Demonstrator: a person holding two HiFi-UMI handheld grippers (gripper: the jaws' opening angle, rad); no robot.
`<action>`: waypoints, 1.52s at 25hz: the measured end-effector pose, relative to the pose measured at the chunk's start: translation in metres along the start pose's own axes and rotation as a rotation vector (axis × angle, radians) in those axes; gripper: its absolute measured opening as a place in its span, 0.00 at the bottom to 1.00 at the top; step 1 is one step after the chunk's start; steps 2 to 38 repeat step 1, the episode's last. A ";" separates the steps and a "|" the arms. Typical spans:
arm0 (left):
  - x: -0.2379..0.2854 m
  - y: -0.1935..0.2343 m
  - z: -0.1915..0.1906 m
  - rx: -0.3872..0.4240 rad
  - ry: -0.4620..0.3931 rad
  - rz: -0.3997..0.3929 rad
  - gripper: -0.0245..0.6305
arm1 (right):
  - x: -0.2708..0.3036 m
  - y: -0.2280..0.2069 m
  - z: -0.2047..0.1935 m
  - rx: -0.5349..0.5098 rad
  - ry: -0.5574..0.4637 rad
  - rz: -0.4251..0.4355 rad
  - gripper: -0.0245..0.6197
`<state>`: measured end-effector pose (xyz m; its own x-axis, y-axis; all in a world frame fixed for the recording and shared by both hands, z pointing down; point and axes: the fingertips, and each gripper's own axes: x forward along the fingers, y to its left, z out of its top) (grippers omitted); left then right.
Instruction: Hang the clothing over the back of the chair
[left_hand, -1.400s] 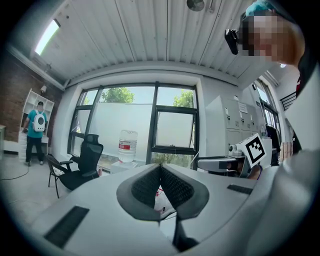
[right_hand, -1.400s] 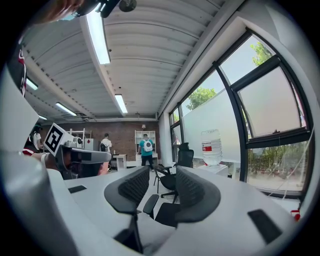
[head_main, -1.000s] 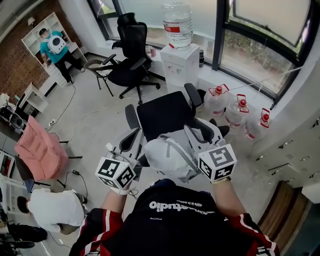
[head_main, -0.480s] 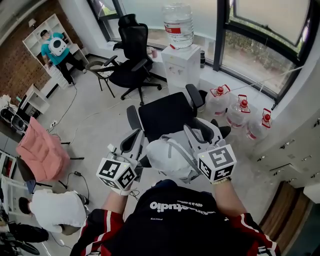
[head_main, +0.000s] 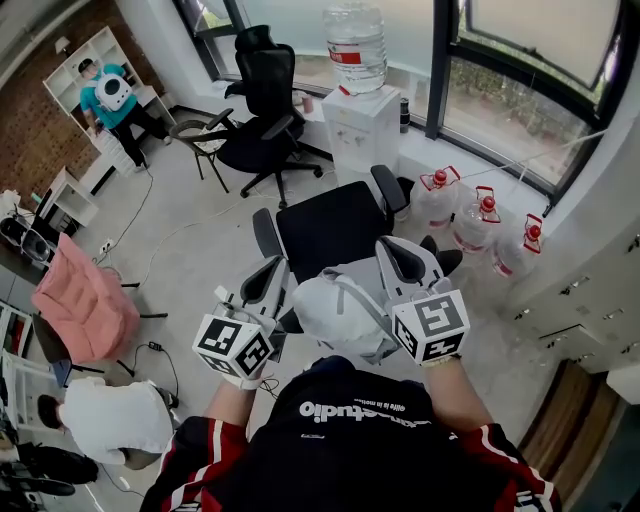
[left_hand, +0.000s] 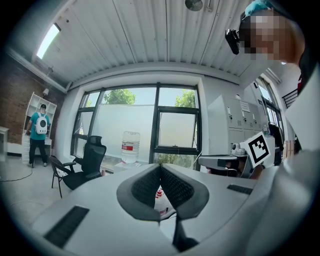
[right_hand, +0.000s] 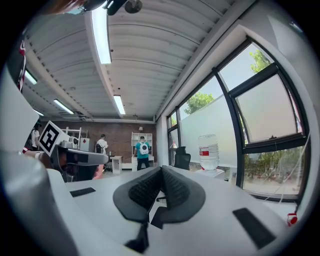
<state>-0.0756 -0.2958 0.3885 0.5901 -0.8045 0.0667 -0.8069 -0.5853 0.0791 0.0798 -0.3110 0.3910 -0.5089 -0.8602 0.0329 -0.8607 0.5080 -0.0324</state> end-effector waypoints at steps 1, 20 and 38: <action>0.001 0.000 0.000 0.000 0.000 -0.001 0.07 | 0.000 -0.001 0.001 -0.005 -0.005 -0.010 0.06; 0.001 0.000 0.000 0.000 0.000 -0.001 0.07 | 0.000 -0.001 0.001 -0.005 -0.005 -0.010 0.06; 0.001 0.000 0.000 0.000 0.000 -0.001 0.07 | 0.000 -0.001 0.001 -0.005 -0.005 -0.010 0.06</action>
